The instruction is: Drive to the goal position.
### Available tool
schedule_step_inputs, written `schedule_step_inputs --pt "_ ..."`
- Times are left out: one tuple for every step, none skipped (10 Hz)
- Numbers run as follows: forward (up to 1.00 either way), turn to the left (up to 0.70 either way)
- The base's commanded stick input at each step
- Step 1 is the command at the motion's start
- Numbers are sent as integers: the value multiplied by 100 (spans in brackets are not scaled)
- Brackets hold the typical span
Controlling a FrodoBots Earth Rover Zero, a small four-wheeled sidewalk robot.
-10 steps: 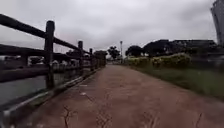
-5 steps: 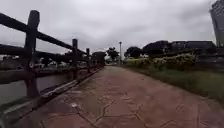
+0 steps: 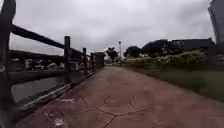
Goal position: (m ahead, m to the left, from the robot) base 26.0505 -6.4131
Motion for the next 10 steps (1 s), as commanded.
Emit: schedule_step_inputs --pt "100 -28" --pt "100 0" --pt "100 0" --pt "100 0" --pt "100 0" --pt "100 0" --pt "100 0" --pt "100 0" --pt "100 0" --pt "100 0"
